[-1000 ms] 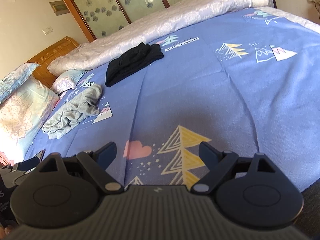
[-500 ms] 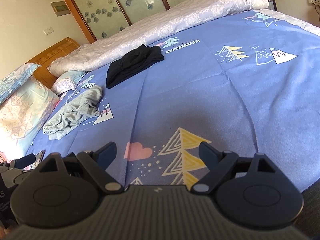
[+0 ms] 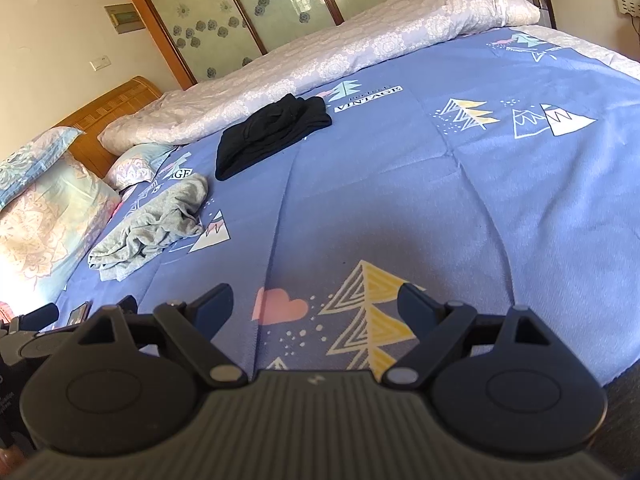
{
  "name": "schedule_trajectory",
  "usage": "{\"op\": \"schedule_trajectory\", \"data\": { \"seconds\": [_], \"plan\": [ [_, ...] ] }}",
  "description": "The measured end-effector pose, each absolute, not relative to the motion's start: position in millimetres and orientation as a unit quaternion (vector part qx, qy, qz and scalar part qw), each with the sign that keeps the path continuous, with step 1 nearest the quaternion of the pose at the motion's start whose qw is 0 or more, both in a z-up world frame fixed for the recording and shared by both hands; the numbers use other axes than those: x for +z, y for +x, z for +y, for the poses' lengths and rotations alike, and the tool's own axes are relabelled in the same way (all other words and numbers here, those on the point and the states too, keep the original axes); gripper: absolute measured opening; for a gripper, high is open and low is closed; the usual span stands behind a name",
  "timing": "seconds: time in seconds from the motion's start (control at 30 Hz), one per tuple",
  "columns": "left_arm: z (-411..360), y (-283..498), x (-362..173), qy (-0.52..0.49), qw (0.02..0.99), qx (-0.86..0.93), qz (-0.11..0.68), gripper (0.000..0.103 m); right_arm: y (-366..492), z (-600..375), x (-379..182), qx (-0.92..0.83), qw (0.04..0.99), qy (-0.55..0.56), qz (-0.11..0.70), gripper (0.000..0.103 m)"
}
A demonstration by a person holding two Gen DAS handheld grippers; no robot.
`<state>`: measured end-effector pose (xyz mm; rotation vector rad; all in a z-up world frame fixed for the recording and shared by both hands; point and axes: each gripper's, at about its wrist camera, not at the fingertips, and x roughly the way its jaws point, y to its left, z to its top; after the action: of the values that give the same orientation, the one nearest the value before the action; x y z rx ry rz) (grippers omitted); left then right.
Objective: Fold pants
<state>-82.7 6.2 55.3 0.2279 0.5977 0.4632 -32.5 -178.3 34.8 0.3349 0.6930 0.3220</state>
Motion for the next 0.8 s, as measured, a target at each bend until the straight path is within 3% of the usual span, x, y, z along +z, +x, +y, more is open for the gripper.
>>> {"op": "schedule_trajectory", "data": {
  "seconds": [0.43, 0.8],
  "plan": [
    [2.1, -83.7, 52.3, 0.113, 0.925, 0.21, 0.296, 0.103, -33.5, -179.4, 32.6, 0.154, 0.913, 0.168, 0.339, 0.091],
    [5.7, -79.6, 40.1, 0.079, 0.916, 0.17, 0.355, 0.103, -32.2, -178.9, 28.5, 0.154, 0.91, 0.171, 0.344, 0.091]
  ]
}}
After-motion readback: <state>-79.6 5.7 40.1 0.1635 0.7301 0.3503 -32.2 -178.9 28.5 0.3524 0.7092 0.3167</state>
